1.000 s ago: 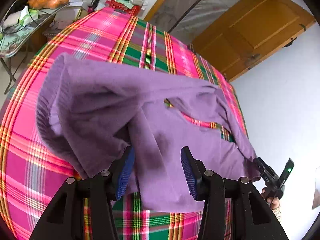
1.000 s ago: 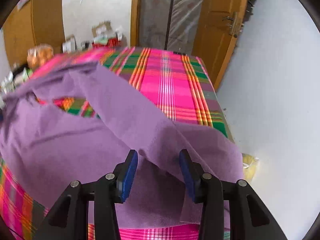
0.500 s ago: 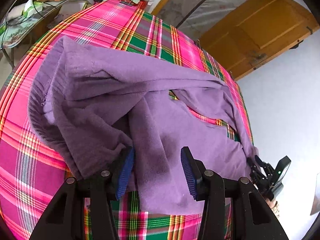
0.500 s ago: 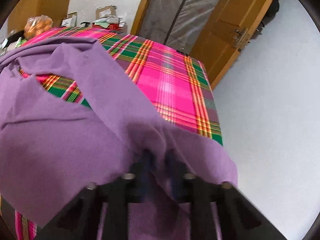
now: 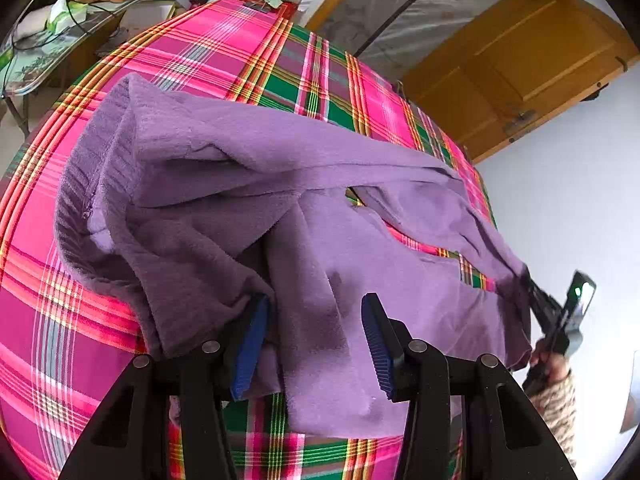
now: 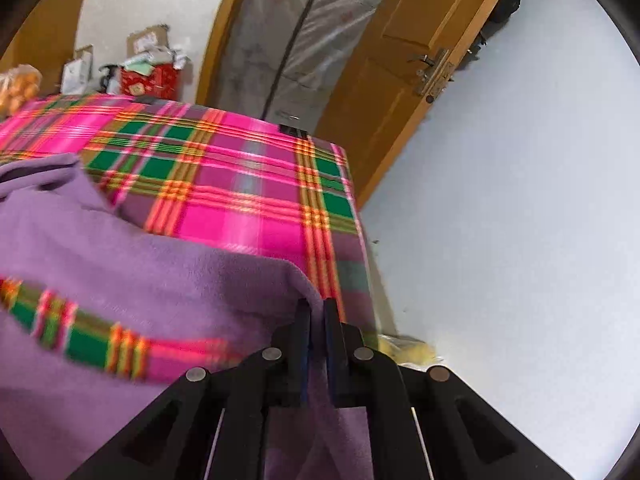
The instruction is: Fold clothes
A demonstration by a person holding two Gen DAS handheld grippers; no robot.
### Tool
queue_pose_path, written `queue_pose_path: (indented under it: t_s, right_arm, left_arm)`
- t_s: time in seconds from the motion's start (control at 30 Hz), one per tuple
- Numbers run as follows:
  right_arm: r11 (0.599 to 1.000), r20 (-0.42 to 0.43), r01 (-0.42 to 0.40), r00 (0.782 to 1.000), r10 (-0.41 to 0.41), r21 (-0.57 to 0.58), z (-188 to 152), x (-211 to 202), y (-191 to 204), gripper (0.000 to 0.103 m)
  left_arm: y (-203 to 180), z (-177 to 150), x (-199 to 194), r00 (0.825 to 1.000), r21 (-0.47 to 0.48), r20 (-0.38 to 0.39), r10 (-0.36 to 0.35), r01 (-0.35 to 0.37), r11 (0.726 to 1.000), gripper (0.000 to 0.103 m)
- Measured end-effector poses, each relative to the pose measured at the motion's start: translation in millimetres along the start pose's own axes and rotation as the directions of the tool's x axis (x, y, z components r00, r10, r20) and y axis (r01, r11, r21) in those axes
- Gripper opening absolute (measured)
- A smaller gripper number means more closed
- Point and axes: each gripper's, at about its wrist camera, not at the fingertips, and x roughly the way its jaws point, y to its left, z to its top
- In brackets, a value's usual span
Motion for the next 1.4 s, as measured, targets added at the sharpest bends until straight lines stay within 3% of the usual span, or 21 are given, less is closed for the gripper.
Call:
queue_pose_path:
  t_s: [0.23, 0.43, 0.5, 0.6, 0.77, 0.87, 1.03, 1.13, 1.27, 1.33, 1.4]
  right_arm:
    - [0.994, -0.064, 0.108, 0.992, -0.109, -0.018, 30.1, 46.9, 8.8, 0.007]
    - [0.961, -0.068, 0.229, 0.968, -0.242, -0.158, 31.9, 68.0, 30.4, 0.007]
    - [0.95, -0.07, 0.256, 0.96, -0.272, -0.178, 31.2, 70.9, 32.7, 0.017]
    - [0.955, -0.087, 0.266, 0.956, -0.279, -0.134, 32.7, 65.1, 23.1, 0.025]
    - [0.968, -0.133, 0.247, 0.959, -0.249, -0.034, 32.8, 49.8, 3.6, 0.025]
    - [0.984, -0.119, 0.165, 0.98, -0.157, 0.065, 28.3, 26.5, -3.0, 0.025]
    - [0.991, -0.023, 0.071, 0.997, -0.069, 0.113, 23.8, -17.6, 6.5, 0.025]
    - [0.989, 0.073, -0.088, 0.994, 0.08, 0.121, 20.4, -48.8, 18.2, 0.025]
    - [0.948, 0.092, -0.317, 0.945, 0.314, 0.012, 13.1, -74.1, 60.6, 0.027]
    - [0.897, 0.055, -0.441, 0.895, 0.442, -0.029, 10.7, -76.9, 87.0, 0.027]
    - [0.829, 0.017, -0.556, 0.83, 0.558, -0.059, 8.7, -78.6, 112.5, 0.027]
  left_arm:
    - [8.0, 1.8, 1.4, 1.0, -0.01, -0.009, -0.013, 0.013, 1.0, 0.049]
    - [11.1, 1.8, -2.6, 1.0, -0.014, -0.005, -0.026, 0.026, 1.0, 0.049]
    - [12.0, 1.7, -4.3, 1.0, -0.015, -0.002, -0.03, 0.03, 0.999, 0.049]
    - [13.3, 1.4, -6.9, 0.999, -0.017, 0.001, -0.036, 0.036, 0.999, 0.049]
    - [21.4, -0.5, -21.7, 0.998, -0.037, 0.043, -0.036, 0.037, 0.999, 0.049]
    - [29.7, -3.6, -32.2, 0.997, -0.059, 0.065, -0.035, 0.039, 0.997, 0.049]
    - [41.5, -11.8, -50.0, 0.995, -0.089, 0.1, -0.029, 0.038, 0.995, 0.049]
    - [47.4, -17.6, -61.9, 0.992, -0.102, 0.123, -0.017, 0.029, 0.994, 0.049]
    - [57.7, -25.8, -71.1, 0.991, -0.127, 0.133, 0.005, 0.012, 0.992, 0.049]
    - [64.8, -29.4, -73.2, 0.991, -0.146, 0.131, 0.013, 0.006, 0.989, 0.049]
    - [70.6, -33.9, -73.3, 0.992, -0.166, 0.129, 0.014, 0.007, 0.986, 0.049]
